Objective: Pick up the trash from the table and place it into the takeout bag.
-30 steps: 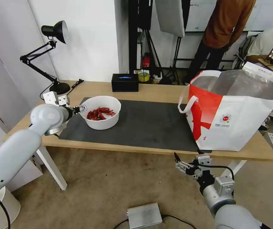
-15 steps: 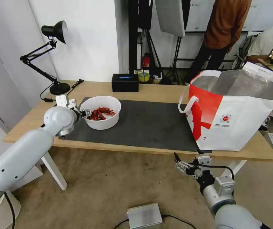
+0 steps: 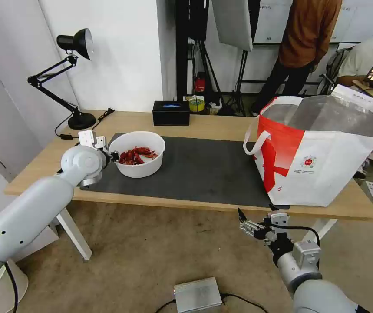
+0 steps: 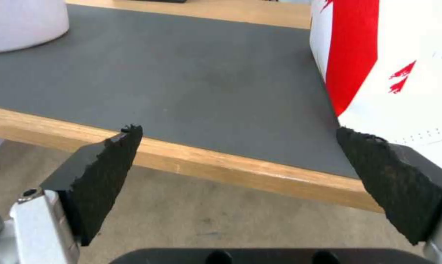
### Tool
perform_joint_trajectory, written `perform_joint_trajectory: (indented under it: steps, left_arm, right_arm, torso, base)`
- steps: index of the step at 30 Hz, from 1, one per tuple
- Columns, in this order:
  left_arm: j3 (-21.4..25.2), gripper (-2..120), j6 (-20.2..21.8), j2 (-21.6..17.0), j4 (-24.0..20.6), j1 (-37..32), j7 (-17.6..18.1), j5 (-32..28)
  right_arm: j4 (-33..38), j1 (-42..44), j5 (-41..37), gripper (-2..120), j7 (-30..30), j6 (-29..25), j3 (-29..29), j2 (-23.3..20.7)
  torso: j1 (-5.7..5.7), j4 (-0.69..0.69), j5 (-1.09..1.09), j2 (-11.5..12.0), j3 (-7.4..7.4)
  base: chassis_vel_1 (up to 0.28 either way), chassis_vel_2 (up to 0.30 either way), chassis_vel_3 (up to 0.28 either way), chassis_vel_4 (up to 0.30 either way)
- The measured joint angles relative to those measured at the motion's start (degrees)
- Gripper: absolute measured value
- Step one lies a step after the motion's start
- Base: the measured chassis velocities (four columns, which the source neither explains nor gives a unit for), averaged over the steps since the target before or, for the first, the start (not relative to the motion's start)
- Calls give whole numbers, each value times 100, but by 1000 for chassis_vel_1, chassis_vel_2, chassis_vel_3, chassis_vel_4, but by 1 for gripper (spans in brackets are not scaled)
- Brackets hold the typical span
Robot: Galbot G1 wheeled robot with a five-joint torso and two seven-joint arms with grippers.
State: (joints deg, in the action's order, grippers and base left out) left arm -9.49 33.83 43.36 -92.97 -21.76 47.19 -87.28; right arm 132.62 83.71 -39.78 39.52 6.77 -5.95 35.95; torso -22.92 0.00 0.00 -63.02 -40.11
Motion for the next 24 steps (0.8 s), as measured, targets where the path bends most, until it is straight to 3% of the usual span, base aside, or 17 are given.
perform_joint_trajectory:
  steps: [3, 14, 24]
  left_arm:
    - [-7, 0, 1, -27, -42, 5, 8, -19]
    - [0, 0, 1, -88, -167, 25, 91, -128]
    - [69, 0, 1, -115, -649, 270, 341, -581]
  right_arm:
    - [0, 0, 0, 100, 0, 0, 0, 0]
    - [0, 0, 0, 100, 0, 0, 0, 0]
    - [0, 0, 0, 100, 0, 1, 0, 0]
  torso:
    - [0, 0, 0, 0, 0]
    - [0, 0, -1, 0, 0]
    - [0, 0, 0, -1, 0]
  base:
    - [0, 0, 0, 0]
    - [0, 0, 0, 0]
    - [0, 0, 0, 0]
